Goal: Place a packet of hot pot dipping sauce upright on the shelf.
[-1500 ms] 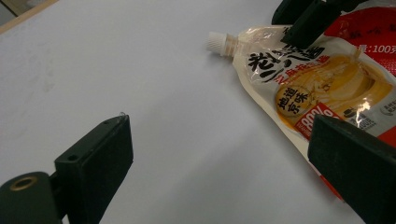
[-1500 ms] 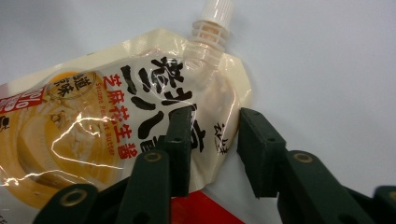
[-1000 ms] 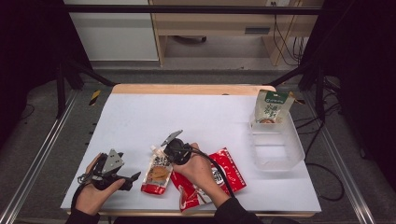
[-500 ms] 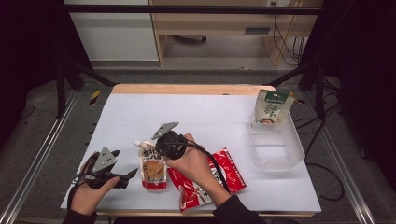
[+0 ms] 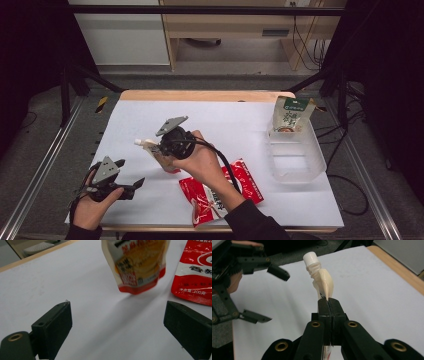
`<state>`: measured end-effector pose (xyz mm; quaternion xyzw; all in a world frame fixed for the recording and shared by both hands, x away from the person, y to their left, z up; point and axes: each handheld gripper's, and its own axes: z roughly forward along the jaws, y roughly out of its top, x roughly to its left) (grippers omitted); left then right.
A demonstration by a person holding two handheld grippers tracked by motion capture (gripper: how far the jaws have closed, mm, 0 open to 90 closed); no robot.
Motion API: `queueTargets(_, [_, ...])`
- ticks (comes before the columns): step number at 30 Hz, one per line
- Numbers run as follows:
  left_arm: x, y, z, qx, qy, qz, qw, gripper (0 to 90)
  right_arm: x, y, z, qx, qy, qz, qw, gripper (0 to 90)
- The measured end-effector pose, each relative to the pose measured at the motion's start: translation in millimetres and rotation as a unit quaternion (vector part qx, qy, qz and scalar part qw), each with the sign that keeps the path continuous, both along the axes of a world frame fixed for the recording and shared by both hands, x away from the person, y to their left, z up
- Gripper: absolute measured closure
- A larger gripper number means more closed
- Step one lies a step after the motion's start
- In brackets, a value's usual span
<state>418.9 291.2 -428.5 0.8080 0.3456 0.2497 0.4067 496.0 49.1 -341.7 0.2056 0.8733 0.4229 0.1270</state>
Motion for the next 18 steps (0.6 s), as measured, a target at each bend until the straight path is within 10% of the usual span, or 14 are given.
queueTargets(18, [0.3, -13.8, 1.2, 0.002, 0.010, -0.031, 0.9995, 9.6, 2.4, -59.5, 21.4, -0.005, -0.019, -0.030, 0.9994, 90.0])
